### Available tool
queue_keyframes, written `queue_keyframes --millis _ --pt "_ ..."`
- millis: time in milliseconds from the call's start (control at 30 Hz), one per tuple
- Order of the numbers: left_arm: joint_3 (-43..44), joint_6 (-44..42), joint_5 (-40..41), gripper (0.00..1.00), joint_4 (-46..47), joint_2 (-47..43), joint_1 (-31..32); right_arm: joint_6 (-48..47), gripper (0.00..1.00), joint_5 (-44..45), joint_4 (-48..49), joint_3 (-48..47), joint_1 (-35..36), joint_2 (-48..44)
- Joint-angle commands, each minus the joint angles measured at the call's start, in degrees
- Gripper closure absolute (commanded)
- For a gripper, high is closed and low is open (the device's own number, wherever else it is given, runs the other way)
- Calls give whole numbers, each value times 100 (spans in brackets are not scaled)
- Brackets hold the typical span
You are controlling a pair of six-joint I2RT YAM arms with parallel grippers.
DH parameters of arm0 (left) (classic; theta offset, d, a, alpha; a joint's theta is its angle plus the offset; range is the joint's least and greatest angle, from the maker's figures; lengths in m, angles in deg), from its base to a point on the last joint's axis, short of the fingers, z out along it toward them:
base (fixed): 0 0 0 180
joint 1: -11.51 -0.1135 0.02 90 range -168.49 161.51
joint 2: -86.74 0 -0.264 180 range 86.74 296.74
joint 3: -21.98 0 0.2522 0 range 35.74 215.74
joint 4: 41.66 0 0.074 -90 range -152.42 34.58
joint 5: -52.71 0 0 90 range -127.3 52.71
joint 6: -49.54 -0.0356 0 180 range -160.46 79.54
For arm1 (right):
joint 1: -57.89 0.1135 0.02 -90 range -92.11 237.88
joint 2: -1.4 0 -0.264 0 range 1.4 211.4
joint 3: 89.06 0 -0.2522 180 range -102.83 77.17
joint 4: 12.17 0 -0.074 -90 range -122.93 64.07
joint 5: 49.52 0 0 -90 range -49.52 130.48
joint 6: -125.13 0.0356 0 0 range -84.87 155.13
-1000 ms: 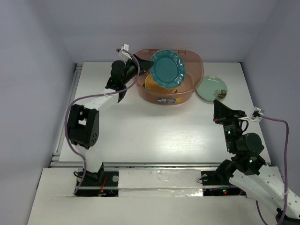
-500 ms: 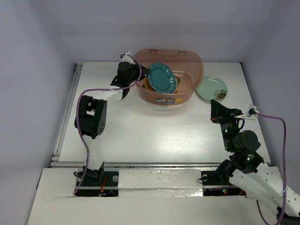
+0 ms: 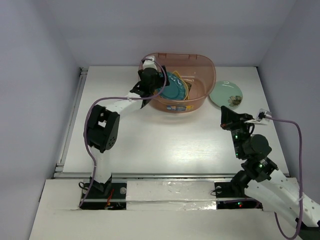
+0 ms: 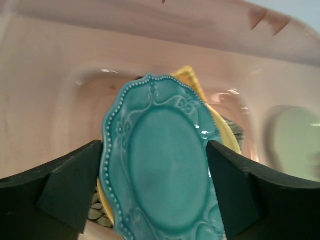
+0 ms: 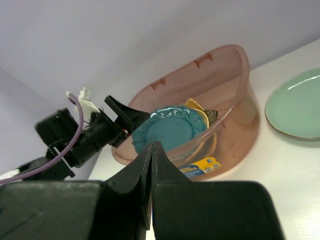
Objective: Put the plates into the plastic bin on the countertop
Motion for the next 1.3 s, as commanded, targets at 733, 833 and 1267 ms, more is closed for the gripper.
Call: queue_keyframes --millis 733,833,1267 --pt "-3029 -108 60 98 2245 -2332 819 982 100 -1318 -520 -865 -1839 2609" --pt "-3812 208 -150 98 2430 -2332 1013 1368 100 -2074 -371 -786 -2421 2962" --pt "-5508 8 -151 100 1596 -5442 1857 2459 100 -3517 -19 -1119 -5076 5406"
